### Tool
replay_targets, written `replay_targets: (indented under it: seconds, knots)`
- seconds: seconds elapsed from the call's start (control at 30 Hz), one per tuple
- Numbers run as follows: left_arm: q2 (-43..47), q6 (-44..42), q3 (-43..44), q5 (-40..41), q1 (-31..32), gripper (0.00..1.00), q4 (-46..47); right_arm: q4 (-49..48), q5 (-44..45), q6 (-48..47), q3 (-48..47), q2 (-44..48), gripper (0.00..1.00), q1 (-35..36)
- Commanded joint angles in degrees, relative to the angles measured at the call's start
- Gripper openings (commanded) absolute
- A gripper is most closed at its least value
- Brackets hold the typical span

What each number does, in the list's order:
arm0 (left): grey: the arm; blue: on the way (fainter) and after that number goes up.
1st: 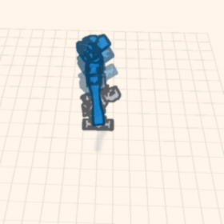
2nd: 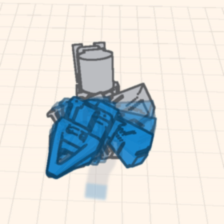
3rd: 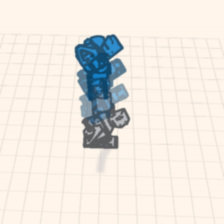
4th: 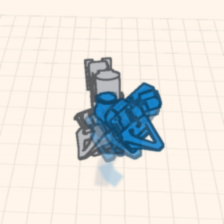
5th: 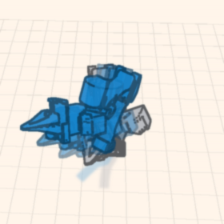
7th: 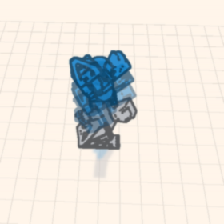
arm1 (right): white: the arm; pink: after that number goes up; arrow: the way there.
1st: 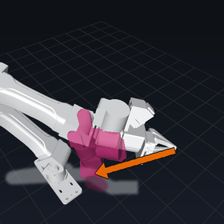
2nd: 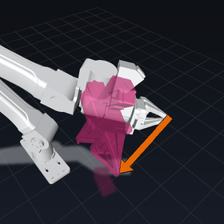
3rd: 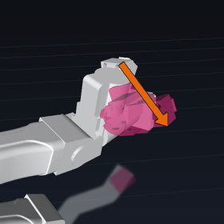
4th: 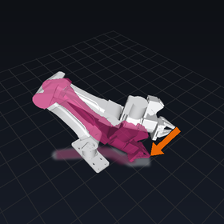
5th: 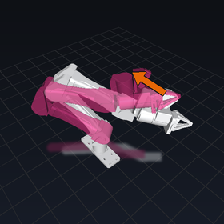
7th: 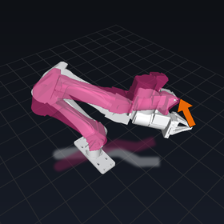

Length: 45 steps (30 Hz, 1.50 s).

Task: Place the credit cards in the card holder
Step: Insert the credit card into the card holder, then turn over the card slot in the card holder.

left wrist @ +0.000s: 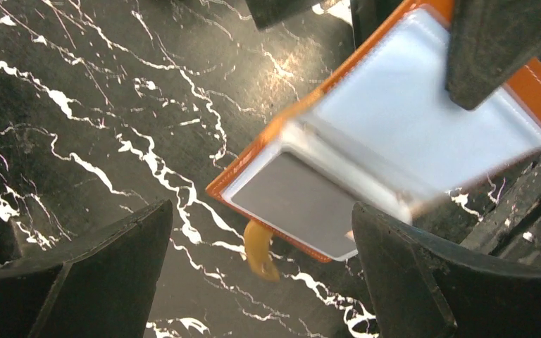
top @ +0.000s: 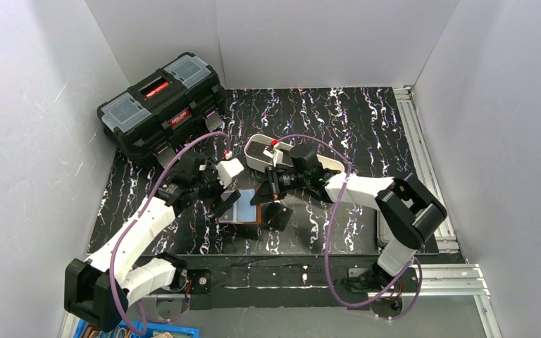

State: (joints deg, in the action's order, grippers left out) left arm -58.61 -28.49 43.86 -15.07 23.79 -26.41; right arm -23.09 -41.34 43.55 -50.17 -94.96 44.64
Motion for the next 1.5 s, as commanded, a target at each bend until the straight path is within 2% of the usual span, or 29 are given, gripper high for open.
replay_targets:
  seconds: [0.0, 0.17, 0.27, 0.33, 0.37, 0.4, 0.57, 0.7, 0.83, 1.0, 1.13, 1.27, 1.37, 1.47]
  knots:
    - [0.5, 1.3, 3.2, -6.0, -0.4, 0.99, -5.4, 1.3, -1.5, -1.3, -3.0, -4.2, 0.01, -0.4]
    - [-0.6, 4.0, 8.3, -13.2, -0.3, 0.99, -10.1, 4.3, 0.3, -3.0, -5.4, -8.9, 0.01, -0.4]
    - [-1.6, 2.6, 10.8, -11.6, -0.5, 0.99, -14.4, 5.2, 1.7, -3.3, -4.8, -10.5, 0.01, -0.4]
    - [-2.0, 1.3, 10.6, -7.2, -1.2, 0.99, -16.2, 6.7, 2.6, -3.5, -4.7, -11.4, 0.01, -0.3]
    - [-2.1, 1.0, 9.9, -6.2, -2.3, 0.99, -16.4, 8.2, 3.1, -3.9, -5.1, -11.8, 0.13, -0.3]
    - [-2.4, 0.5, 9.2, -6.1, -4.1, 0.99, -16.9, 10.1, 3.7, -4.4, -5.5, -12.2, 0.29, -0.3]
    - [-7.4, -2.5, 9.2, -9.0, -13.0, 0.99, -23.1, 22.2, 11.6, -9.9, -7.9, -7.9, 0.7, -0.1]
    - [-11.2, -5.2, 9.6, -10.1, -15.5, 0.99, -26.3, 33.8, 22.6, -15.0, -12.1, -1.4, 0.81, 0.0]
    - [-12.8, -6.4, 7.8, -11.4, -16.2, 0.99, -25.8, 42.3, 33.3, -20.4, -19.8, 0.7, 0.82, 3.2]
    - [-15.5, -6.6, 7.5, -13.8, -17.4, 0.99, -26.3, 48.5, 39.0, -26.9, -29.2, -6.2, 0.83, 10.1]
    - [-17.7, -4.4, 8.2, -15.3, -19.8, 0.99, -24.7, 49.0, 43.8, -29.5, -31.1, -9.8, 0.9, 13.8]
    - [-21.9, -2.8, 12.2, -21.1, -23.4, 0.99, -28.3, 50.7, 47.3, -27.8, -30.5, -8.8, 0.92, 14.1]
    - [-21.2, -3.3, 13.3, -23.3, -25.8, 0.99, -28.8, 48.0, 45.6, -26.6, -25.2, -5.0, 0.84, 14.2]
    - [-19.9, -5.6, 13.7, -21.4, -25.9, 0.99, -29.1, 46.5, 44.5, -25.9, -22.6, -4.6, 0.73, 14.2]
